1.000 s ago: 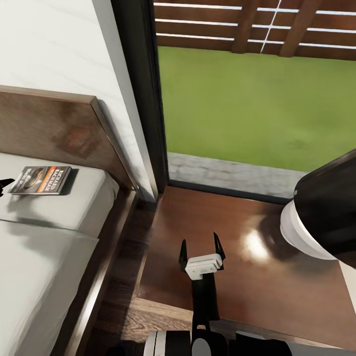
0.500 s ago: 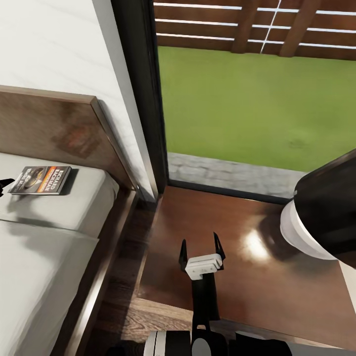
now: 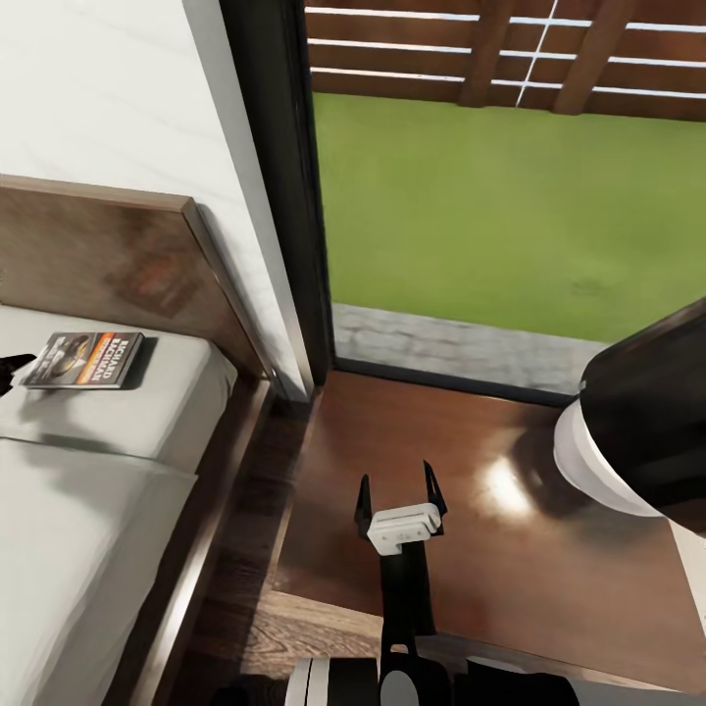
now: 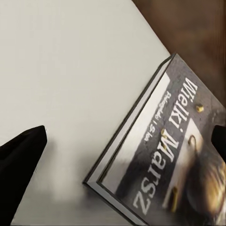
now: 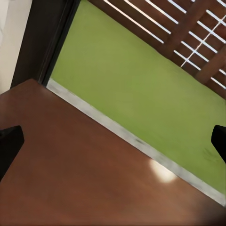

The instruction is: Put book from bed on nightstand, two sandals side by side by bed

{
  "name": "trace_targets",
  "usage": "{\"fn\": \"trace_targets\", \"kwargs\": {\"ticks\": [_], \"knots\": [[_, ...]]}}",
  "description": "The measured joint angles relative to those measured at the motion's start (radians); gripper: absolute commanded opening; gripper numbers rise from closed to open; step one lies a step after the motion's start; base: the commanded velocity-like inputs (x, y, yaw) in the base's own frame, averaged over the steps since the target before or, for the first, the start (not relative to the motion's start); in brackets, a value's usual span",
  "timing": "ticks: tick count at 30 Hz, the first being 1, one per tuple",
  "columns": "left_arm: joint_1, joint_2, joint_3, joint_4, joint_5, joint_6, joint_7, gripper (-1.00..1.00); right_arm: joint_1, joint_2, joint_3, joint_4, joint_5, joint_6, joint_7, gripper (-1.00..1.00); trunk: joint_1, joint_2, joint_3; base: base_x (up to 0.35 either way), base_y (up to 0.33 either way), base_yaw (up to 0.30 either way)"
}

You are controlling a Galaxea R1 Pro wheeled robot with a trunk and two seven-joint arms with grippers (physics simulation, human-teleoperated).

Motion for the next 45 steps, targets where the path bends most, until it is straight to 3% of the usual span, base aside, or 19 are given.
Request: {"fn": "trace_targets", "kwargs": {"ticks": [45], "knots": [[0.0,-0.003,-0.013,0.003,0.003,0.009,-0.002,1.0,0.0,0.0,0.0,0.002,0.0,0.0,0.0,1.0,-0.011,0.021,0.009,0.0,0.0,0.0]]}}
